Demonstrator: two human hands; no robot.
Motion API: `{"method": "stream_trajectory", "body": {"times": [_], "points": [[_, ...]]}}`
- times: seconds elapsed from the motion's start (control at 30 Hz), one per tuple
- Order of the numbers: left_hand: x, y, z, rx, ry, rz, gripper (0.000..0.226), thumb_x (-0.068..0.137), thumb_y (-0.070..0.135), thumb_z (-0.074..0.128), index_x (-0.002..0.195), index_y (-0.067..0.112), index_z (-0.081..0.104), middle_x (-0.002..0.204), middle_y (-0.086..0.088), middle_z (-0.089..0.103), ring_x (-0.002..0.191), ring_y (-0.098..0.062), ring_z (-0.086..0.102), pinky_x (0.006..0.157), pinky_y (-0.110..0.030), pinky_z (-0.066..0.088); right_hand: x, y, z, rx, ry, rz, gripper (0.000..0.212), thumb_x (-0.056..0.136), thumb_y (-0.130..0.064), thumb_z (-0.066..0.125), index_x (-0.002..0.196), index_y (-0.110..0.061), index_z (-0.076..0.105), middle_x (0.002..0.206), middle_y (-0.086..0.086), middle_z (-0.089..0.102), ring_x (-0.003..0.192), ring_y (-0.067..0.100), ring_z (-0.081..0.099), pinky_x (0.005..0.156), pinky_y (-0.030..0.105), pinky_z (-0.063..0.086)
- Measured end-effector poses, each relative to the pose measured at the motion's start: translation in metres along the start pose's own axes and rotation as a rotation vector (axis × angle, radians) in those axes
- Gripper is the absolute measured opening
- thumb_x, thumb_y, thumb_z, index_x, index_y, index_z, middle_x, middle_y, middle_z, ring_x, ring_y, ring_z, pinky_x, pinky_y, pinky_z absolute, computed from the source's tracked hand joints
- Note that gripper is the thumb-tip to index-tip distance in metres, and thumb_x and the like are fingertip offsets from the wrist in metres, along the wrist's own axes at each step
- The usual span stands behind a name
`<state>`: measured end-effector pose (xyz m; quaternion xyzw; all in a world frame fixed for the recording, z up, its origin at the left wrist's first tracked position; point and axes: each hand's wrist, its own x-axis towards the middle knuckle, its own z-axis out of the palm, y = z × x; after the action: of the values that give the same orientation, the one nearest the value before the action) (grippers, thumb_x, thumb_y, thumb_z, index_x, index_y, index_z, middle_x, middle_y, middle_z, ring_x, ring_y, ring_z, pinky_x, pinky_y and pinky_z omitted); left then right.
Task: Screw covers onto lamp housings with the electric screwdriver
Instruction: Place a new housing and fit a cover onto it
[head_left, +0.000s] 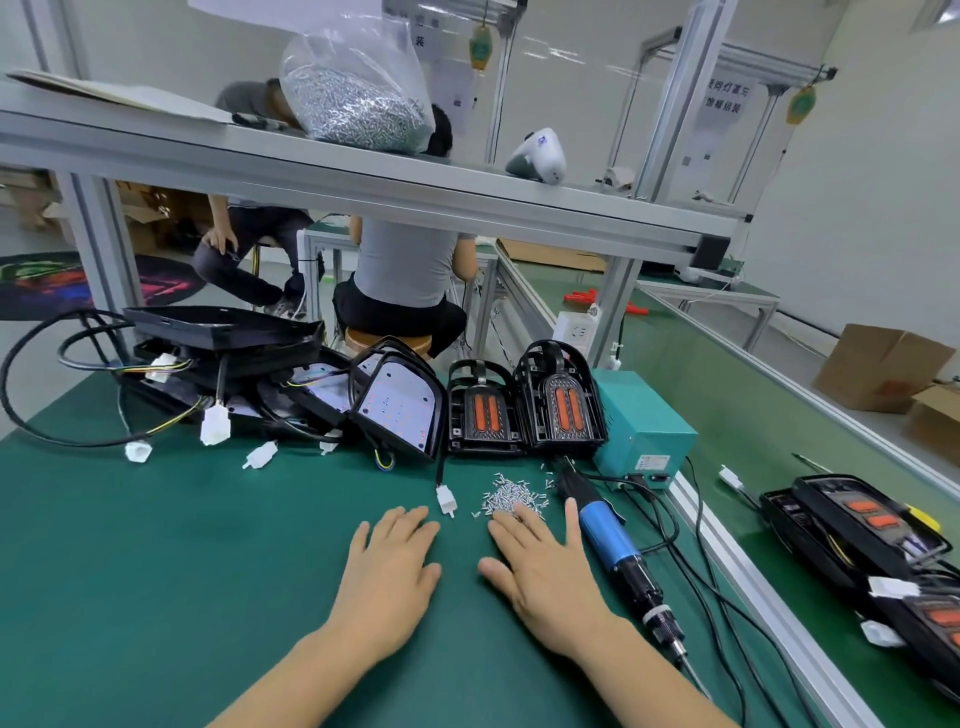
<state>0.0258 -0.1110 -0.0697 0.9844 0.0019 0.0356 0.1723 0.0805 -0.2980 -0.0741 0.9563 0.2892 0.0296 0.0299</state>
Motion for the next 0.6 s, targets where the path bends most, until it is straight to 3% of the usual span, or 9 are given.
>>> {"method": "stream_trajectory", "body": {"times": [0.13,0.23,0.37,0.43,0.5,0.53,0.6], "points": [[0.013,-0.010,-0.023,-0.072,0.222,0.036,0.046,0.094,0.030,0.050,0.139,0.024,0.044,0.149,0.009,0.033,0.139,-0.012,0.024,0.113,-0.030,0.018,0.007,-0.006,-0.007,0.043,0.101,0.011,0.056,0.104,-0.051,0.018,0.150,-0.022,0.033,0.158,-0.010,0.027,0.149,0.011,0.011,0.099,0.045,-0.040],[0.031,-0.018,-0.047,-0.096,0.417,0.021,0.044,0.087,0.019,0.062,0.130,0.018,0.055,0.143,0.003,0.043,0.132,-0.020,0.035,0.104,-0.036,0.029,0.023,-0.021,-0.023,0.190,0.273,0.044,0.045,0.105,-0.043,0.024,0.139,-0.025,0.048,0.146,-0.011,0.042,0.142,0.011,0.028,0.114,0.041,-0.021],[0.056,-0.033,-0.069,0.037,0.451,-0.082,0.057,0.087,0.016,0.060,0.140,0.021,0.042,0.153,-0.002,0.026,0.132,-0.025,0.030,0.102,-0.037,0.028,0.059,-0.048,-0.040,0.426,0.288,0.037,0.041,0.105,-0.033,0.036,0.142,-0.018,0.046,0.146,-0.005,0.044,0.137,0.014,0.034,0.116,0.034,0.011],[0.064,-0.040,-0.072,0.105,0.414,-0.103,0.061,0.087,0.018,0.058,0.144,0.024,0.035,0.157,-0.002,0.018,0.134,-0.026,0.026,0.103,-0.038,0.029,0.075,-0.058,-0.046,0.626,0.253,0.098,0.035,0.103,-0.022,0.042,0.133,-0.008,0.054,0.134,0.005,0.054,0.126,0.023,0.044,0.104,0.030,0.027],[0.072,-0.044,-0.073,0.043,0.376,-0.131,0.061,0.089,0.018,0.056,0.145,0.023,0.032,0.157,-0.002,0.015,0.133,-0.027,0.030,0.099,-0.039,0.035,0.086,-0.066,-0.052,0.848,0.229,0.246,0.017,0.099,-0.013,0.044,0.099,-0.008,0.060,0.099,0.004,0.058,0.095,0.028,0.051,0.083,0.033,0.036],[0.075,-0.044,-0.076,-0.059,0.354,-0.171,0.059,0.091,0.019,0.055,0.145,0.021,0.032,0.156,-0.003,0.018,0.132,-0.027,0.034,0.096,-0.039,0.038,0.093,-0.067,-0.054,0.899,0.228,0.333,0.020,0.097,-0.011,0.043,0.079,-0.011,0.051,0.081,0.001,0.051,0.081,0.028,0.045,0.071,0.034,0.033],[0.083,-0.042,-0.082,-0.295,0.338,-0.261,0.052,0.093,0.023,0.053,0.141,0.014,0.035,0.150,-0.005,0.029,0.124,-0.027,0.044,0.090,-0.038,0.041,0.105,-0.066,-0.058,0.891,0.207,0.459,0.033,0.095,-0.009,0.042,0.066,-0.014,0.029,0.067,0.000,0.036,0.073,0.025,0.035,0.060,0.035,0.018]]}}
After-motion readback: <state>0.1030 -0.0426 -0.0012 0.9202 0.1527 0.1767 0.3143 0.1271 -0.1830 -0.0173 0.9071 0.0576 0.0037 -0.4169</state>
